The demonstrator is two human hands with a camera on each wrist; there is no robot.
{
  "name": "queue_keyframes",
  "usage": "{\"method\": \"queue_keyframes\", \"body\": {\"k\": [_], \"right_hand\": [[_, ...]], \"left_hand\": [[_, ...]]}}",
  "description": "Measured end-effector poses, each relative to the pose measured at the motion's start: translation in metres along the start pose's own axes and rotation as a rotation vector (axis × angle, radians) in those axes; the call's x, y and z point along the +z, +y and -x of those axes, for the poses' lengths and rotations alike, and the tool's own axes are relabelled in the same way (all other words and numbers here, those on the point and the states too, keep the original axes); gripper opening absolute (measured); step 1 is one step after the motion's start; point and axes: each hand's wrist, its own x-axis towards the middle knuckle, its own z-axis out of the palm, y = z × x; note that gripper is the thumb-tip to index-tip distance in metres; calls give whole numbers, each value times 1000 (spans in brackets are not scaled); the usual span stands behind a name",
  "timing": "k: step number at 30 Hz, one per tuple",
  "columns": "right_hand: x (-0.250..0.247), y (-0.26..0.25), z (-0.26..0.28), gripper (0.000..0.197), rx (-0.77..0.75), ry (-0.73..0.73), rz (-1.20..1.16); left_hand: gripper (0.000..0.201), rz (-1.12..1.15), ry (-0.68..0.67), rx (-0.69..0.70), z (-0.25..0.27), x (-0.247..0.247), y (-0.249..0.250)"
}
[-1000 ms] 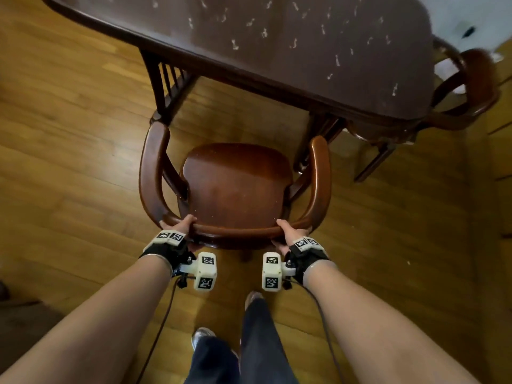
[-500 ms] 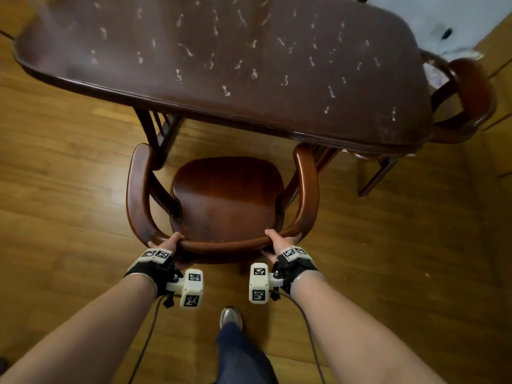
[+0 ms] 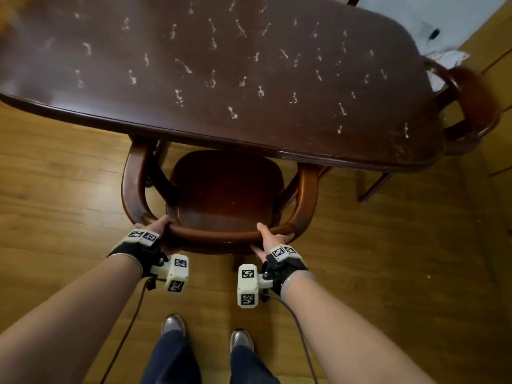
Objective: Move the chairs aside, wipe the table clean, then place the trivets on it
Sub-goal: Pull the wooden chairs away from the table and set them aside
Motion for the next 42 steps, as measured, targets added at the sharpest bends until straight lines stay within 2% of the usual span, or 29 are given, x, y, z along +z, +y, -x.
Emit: {"method": "queue_keyframes", "body": {"k": [2, 4, 6, 8, 10, 12, 14, 15, 17, 19, 20, 23, 27, 28, 30, 31, 32, 35, 37, 39, 40, 42], "right_hand": [[18, -1, -2, 107, -9, 19, -40], [34, -3, -6, 107, -17, 44, -40], [48, -5, -11, 106, -18, 57, -27], [61, -10, -14, 103, -19, 67, -43], [71, -18, -20, 101, -30, 88, -25], [78, -27, -25, 99, -38, 97, -1], [83, -37, -34, 97, -40, 107, 20], [84, -42, -37, 96, -41, 114, 40], [88, -48, -45, 94, -54, 123, 125], [90, -52, -51, 89, -74, 117, 205], [90, -54, -55, 87, -80, 113, 231], [90, -57, -63, 86, -46, 122, 209], [86, -60, -67, 87, -45, 111, 192], [85, -60, -67, 90, -45, 105, 173], [84, -59, -68, 92, -39, 91, 133], [83, -57, -69, 92, -36, 85, 124], [82, -57, -70, 91, -35, 77, 109], [71, -53, -75, 91, -27, 77, 65], [67, -49, -76, 89, -28, 82, 58], [66, -47, -78, 84, -54, 79, 83], [67, -48, -79, 83, -66, 77, 124], [68, -51, -78, 85, -77, 44, 258]], "left_hand": [[82, -34, -1, 50, -13, -1, 22], [104, -74, -28, 23, -33, -3, 42], [120, -111, -43, 24, -83, -5, 53], [121, -139, -56, 12, -115, 0, 66], [121, -158, -75, 30, -108, 5, 82], [120, -191, -65, 89, -134, 10, 91], [127, -250, -64, 151, -170, 20, 92], [130, -274, -88, 161, -171, 25, 94], [115, -249, -130, 160, -160, 32, 102], [96, -231, -157, 161, -104, 34, 115], [96, -230, -145, 160, -93, 34, 119], [99, -253, -162, 133, -94, 34, 117], [82, -216, -194, 129, -109, 45, 110], [88, -231, -188, 143, -131, 44, 108], [127, -306, -129, 162, -213, 46, 97], [140, -338, -98, 155, -233, 45, 93], [143, -329, -80, 136, -242, 44, 90], [129, -325, -107, 79, -178, 36, 86], [131, -308, -96, 104, -182, 34, 80], [142, -290, -103, 124, -209, 38, 77], [140, -288, -104, 136, -201, 38, 80], [135, -265, -97, 135, -128, 37, 91]]}}
